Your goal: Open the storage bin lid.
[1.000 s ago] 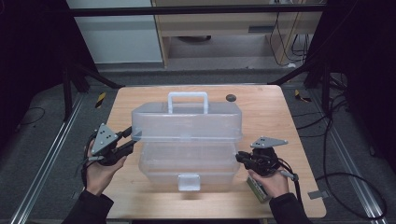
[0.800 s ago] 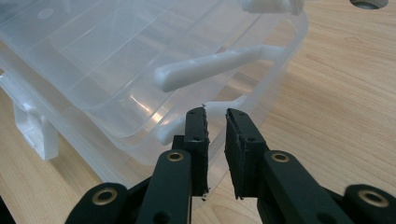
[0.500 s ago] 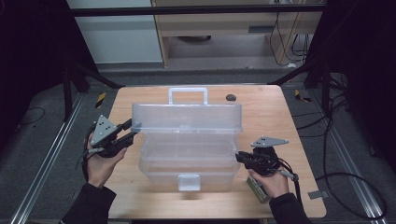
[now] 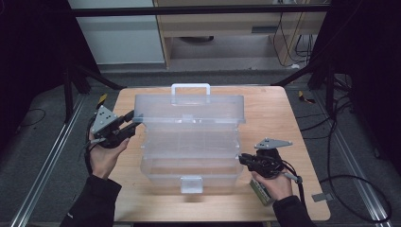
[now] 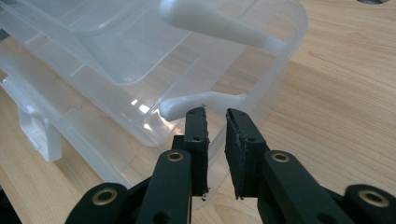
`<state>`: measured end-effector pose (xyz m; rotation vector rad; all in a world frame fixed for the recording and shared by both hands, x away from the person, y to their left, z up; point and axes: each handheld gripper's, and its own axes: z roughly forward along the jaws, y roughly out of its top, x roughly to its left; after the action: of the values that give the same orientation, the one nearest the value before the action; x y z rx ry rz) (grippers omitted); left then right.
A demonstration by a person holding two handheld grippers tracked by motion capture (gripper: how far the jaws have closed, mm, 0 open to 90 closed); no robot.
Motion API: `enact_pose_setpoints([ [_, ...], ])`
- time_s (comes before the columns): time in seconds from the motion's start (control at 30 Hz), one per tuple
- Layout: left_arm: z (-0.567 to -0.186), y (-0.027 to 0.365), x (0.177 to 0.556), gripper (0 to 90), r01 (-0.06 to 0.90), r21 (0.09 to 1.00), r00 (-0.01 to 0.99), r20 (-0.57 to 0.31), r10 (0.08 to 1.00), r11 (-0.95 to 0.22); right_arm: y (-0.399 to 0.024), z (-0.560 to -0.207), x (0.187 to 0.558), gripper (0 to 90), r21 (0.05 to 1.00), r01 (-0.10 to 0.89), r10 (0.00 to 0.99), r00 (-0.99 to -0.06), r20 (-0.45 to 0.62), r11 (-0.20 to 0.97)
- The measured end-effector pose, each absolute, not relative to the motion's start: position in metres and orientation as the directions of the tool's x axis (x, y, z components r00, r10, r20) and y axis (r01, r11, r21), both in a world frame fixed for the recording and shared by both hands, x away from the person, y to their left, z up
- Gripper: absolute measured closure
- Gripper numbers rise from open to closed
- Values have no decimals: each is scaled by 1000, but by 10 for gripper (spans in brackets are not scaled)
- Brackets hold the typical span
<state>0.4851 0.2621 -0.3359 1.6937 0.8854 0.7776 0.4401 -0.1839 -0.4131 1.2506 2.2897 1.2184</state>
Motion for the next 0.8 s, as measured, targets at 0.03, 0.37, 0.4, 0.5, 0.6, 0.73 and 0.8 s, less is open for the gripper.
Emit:
enact_pose_setpoints([
  [0.03,-335,262,487,669,186,961,518,82,852,-206,-184,-413,440,789,774,568,789,-596,153,279],
  [0.37,-329,259,499,703,193,961,493,78,867,-197,-183,-413,440,789,774,566,790,-595,147,283],
  [0.4,-329,259,500,709,193,962,491,74,868,-192,-183,-413,440,788,774,566,790,-596,144,285],
  [0.5,-328,259,504,715,201,964,484,54,873,-171,-183,-413,441,782,775,565,790,-596,145,284],
  [0.6,-327,258,504,723,197,963,479,70,875,-185,-183,-413,441,778,773,567,790,-595,146,283],
  [0.73,-327,256,507,732,193,964,464,74,883,-182,-183,-414,442,773,773,566,790,-595,145,285],
  [0.8,-326,256,509,734,195,965,461,69,885,-177,-183,-413,442,771,771,570,792,-593,146,284],
])
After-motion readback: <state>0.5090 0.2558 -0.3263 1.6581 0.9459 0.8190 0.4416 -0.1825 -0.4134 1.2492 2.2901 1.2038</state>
